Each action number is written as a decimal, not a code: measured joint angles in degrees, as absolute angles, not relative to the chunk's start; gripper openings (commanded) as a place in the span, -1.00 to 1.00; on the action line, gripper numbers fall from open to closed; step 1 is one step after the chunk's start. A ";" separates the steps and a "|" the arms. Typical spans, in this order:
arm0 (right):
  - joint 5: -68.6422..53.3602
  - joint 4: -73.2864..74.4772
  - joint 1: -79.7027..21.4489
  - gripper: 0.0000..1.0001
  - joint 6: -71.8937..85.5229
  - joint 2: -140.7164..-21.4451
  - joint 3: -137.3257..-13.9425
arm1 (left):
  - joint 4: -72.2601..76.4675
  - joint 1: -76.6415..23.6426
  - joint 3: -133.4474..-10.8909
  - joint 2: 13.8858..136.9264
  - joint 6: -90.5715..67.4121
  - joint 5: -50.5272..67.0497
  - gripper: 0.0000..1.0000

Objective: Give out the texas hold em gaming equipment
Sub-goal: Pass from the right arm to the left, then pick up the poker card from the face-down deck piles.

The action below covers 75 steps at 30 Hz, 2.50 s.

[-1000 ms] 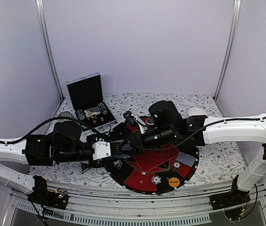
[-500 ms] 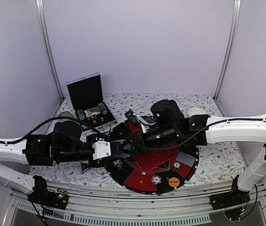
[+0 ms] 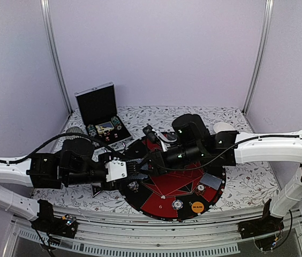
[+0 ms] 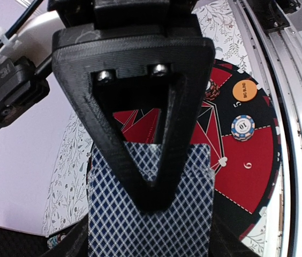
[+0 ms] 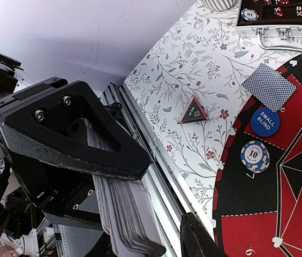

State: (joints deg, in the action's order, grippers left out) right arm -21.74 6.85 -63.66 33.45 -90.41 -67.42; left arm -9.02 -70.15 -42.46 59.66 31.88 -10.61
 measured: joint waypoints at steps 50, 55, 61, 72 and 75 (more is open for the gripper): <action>-20.69 6.68 -63.20 -0.29 33.36 -89.71 -66.04 | -8.84 -69.17 -41.78 60.01 31.88 -11.27 0.16; -20.01 7.86 -63.20 -0.26 33.06 -89.32 -66.06 | -8.86 -69.08 -41.60 60.03 31.90 -11.40 0.16; -19.59 9.69 -63.20 -0.20 32.12 -89.27 -67.20 | -8.86 -69.06 -41.60 60.03 31.88 -11.42 0.16; -19.53 10.26 -63.20 -0.38 31.16 -90.63 -70.37 | -8.86 -68.90 -41.60 60.03 31.88 -11.44 0.16; -18.52 10.35 -63.20 -0.47 31.27 -90.59 -70.30 | -8.84 -68.82 -41.60 60.03 31.88 -11.44 0.16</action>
State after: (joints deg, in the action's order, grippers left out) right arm -18.52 10.35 -63.20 31.27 -90.59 -70.30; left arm -8.84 -68.82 -41.60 60.03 31.88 -11.44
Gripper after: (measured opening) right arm 0.302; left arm 0.584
